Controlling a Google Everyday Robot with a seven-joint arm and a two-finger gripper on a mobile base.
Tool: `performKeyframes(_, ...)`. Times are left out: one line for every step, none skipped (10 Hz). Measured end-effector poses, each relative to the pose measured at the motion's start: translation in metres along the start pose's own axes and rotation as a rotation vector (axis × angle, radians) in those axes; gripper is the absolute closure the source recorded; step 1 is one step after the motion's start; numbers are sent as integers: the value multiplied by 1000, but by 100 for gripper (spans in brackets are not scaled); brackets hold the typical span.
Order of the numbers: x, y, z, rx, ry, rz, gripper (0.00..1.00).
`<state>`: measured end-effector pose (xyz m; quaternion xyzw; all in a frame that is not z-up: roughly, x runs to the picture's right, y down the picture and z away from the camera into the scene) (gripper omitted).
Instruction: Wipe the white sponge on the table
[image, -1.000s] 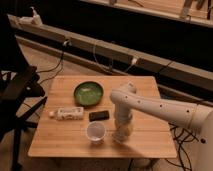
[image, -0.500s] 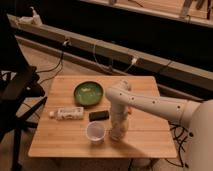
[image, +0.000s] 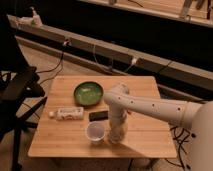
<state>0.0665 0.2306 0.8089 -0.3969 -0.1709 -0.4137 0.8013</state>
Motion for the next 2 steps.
performKeyframes(-2,-3,0,-5,3,-11,73)
performKeyframes(-4,2,-2,-8,12,-15,73)
